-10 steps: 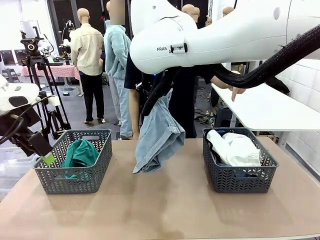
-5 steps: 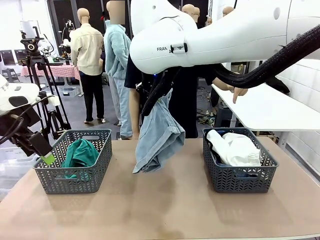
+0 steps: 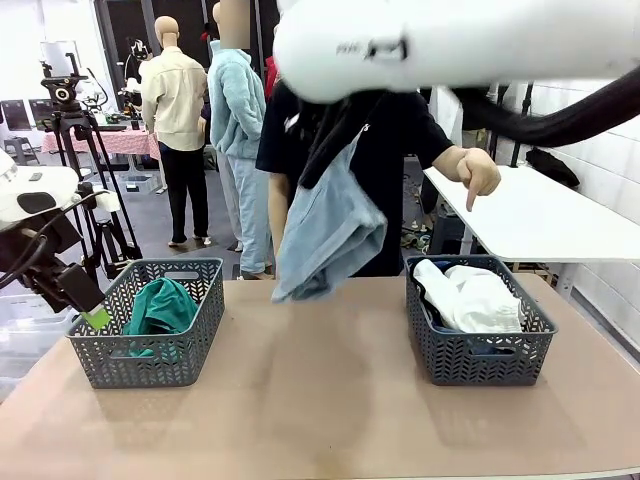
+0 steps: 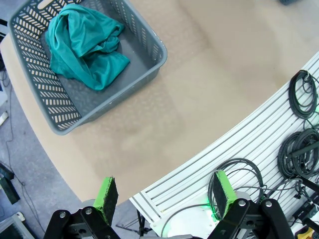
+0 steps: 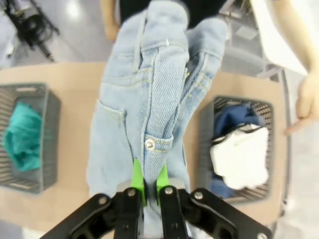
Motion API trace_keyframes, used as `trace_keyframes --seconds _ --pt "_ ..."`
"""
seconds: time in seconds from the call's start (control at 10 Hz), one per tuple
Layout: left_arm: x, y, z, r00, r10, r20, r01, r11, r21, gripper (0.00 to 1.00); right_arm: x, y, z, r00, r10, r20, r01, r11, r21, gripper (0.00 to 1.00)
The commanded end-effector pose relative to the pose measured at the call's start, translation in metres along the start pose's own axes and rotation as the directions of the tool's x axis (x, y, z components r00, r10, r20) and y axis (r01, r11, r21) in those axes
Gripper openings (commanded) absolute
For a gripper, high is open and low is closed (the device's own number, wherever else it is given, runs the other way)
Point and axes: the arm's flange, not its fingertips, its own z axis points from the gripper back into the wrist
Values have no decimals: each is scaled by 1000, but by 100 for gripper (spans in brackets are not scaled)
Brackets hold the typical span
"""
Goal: Sort the tops and bottoms.
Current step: Sort the clothes according to human instructions.
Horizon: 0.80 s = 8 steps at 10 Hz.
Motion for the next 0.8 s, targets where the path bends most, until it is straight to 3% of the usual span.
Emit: trace_keyframes --seconds 0.0,0.4,0.5,0.6,0.7 --pt "-4 1 -3 1000 -7 -1 7 1000 -7 100 5 -40 36 995 -56 77 64 993 -95 0" --pt "-4 1 -3 1000 -7 -1 7 1000 -7 100 -6 -137 51 976 -218 -22 208 956 -207 0" --pt "-4 1 -3 1000 -7 -1 7 1000 -7 100 -7 -151 44 951 -305 42 307 931 -198 0" --pt "-4 1 -3 1000 -7 -1 7 1000 -7 100 6 -127 57 985 -175 -7 170 965 -198 0" --pt "-4 1 -3 1000 -7 -1 7 1000 -7 100 6 -127 57 985 -175 -7 170 965 -198 0"
